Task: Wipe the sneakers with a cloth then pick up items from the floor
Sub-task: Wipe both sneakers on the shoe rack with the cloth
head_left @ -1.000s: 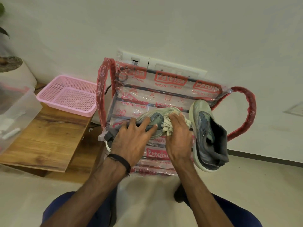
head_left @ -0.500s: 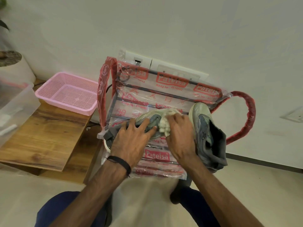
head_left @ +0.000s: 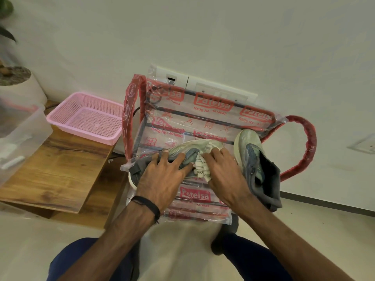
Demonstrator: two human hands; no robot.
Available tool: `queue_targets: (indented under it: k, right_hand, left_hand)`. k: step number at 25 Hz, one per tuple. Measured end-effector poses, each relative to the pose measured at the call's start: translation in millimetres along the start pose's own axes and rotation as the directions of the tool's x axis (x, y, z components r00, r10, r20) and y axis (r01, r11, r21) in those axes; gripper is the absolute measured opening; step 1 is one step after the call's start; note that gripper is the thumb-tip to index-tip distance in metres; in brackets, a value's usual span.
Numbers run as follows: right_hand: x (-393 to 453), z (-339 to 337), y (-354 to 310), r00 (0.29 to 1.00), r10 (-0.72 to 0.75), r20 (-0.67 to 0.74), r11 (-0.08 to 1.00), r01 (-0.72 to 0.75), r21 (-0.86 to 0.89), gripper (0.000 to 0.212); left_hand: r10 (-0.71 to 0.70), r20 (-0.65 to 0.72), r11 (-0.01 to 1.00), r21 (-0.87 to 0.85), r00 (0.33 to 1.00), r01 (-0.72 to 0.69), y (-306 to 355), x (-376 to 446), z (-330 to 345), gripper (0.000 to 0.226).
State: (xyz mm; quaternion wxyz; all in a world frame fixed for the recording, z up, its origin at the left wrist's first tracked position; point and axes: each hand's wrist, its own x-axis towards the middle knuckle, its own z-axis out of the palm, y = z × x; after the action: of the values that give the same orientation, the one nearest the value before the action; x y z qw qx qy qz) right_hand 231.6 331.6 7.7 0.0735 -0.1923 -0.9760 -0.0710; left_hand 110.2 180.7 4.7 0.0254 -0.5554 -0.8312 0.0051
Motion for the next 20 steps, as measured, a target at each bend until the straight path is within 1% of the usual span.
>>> queue_targets:
  k: [1,2,3,4,5,6,7,8,9,10,11,12,13,14,15,17,18,19,20]
  right_hand:
    - [-0.4,-2.5,7.9,1.0,-0.009,-0.01,1.0,0.009,0.001,0.064]
    - [7.8,-3.8,18.8,0.998,0.063,-0.03,0.998,-0.062,0.015,0.058]
    - [19.1,-5.2,28.4,0.979,0.192,-0.069,0.981,-0.19,0.039,0.051]
    - [28.4,-7.7,32.5,0.95,0.305,-0.068,0.952,-0.302,0.06,0.045]
    - [32.8,-8.9,31.7,0.94,0.337,-0.053,0.94,-0.333,0.069,0.043]
    - [31.4,-7.7,26.7,0.962,0.269,-0.051,0.963,-0.267,0.045,0.046]
    - [23.6,-4.5,19.6,0.99,0.139,-0.031,0.99,-0.14,0.002,0.051]
    - [11.0,-2.3,13.5,1.0,0.01,-0.012,0.999,-0.011,-0.031,0.057]
    - [2.9,-1.7,14.9,0.998,-0.06,-0.007,0.998,0.06,-0.03,0.059]
    - [3.6,-4.3,22.5,0.998,-0.062,-0.011,0.998,0.061,-0.012,0.056]
    - [10.8,-6.8,31.4,1.0,0.013,-0.025,1.0,-0.013,0.019,0.048]
    - [20.6,-7.7,39.2,0.989,0.139,-0.052,0.989,-0.136,0.064,0.039]
    - [27.7,-10.4,40.7,0.966,0.253,-0.051,0.963,-0.247,0.112,0.033]
    - [29.3,-9.8,35.9,0.953,0.299,-0.044,0.947,-0.291,0.133,0.032]
    - [23.1,-7.8,24.6,0.959,0.281,-0.036,0.953,-0.274,0.132,0.036]
    - [-4.0,-2.3,-2.2,0.99,0.138,-0.01,0.983,-0.136,0.12,0.048]
    - [-17.0,-0.8,-8.4,0.995,0.104,-0.003,0.985,-0.102,0.141,0.051]
    - [-21.0,0.7,-8.0,0.992,0.129,-0.003,0.977,-0.127,0.169,0.052]
    - [-15.8,2.7,-4.2,0.98,0.2,-0.025,0.962,-0.191,0.198,0.051]
  left_hand:
    - [0.011,0.002,1.0,0.003,1.0,-0.011,0.4,0.4,-0.1,0.074]
    - [0.02,0.01,1.0,0.006,1.0,-0.02,0.6,1.4,-0.7,0.074]
    - [0.025,0.021,1.0,0.004,0.999,-0.025,0.7,2.5,-1.0,0.074]
    - [0.022,0.028,1.0,-0.002,0.999,-0.022,0.6,2.7,-1.3,0.074]
    - [0.013,0.03,1.0,-0.008,0.999,-0.013,0.2,1.9,-0.7,0.075]
    - [0.004,0.026,1.0,-0.012,1.0,-0.003,-0.4,1.2,0.4,0.075]
    - [-0.005,0.023,1.0,-0.012,1.0,0.005,-1.0,0.3,1.7,0.076]
    - [-0.008,0.021,1.0,-0.014,1.0,0.008,-0.8,-0.6,2.9,0.077]
    - [-0.005,0.019,1.0,-0.017,1.0,0.005,0.0,-0.8,3.3,0.078]
    - [-0.002,0.019,1.0,-0.017,1.0,0.002,1.4,0.4,2.9,0.078]
    - [0.001,0.021,1.0,-0.016,1.0,-0.001,3.1,2.2,2.1,0.078]
    - [0.002,0.023,1.0,-0.015,1.0,-0.002,3.9,3.9,0.8,0.078]
    - [0.001,0.023,1.0,-0.016,1.0,-0.001,4.3,4.5,0.1,0.077]
    - [-0.004,0.018,1.0,-0.02,1.0,0.005,4.1,4.2,0.1,0.076]
    - [-0.01,0.011,1.0,-0.02,1.0,0.01,3.4,3.5,1.1,0.075]
    - [-0.016,-0.004,1.0,-0.015,1.0,0.015,0.7,1.6,2.2,0.074]
    - [-0.014,-0.009,1.0,-0.018,1.0,0.014,0.3,0.7,2.0,0.074]
    - [-0.012,-0.016,1.0,-0.023,1.0,0.012,1.2,1.5,0.8,0.074]
    - [-0.01,-0.021,1.0,-0.024,1.0,0.009,2.6,2.9,-0.3,0.073]
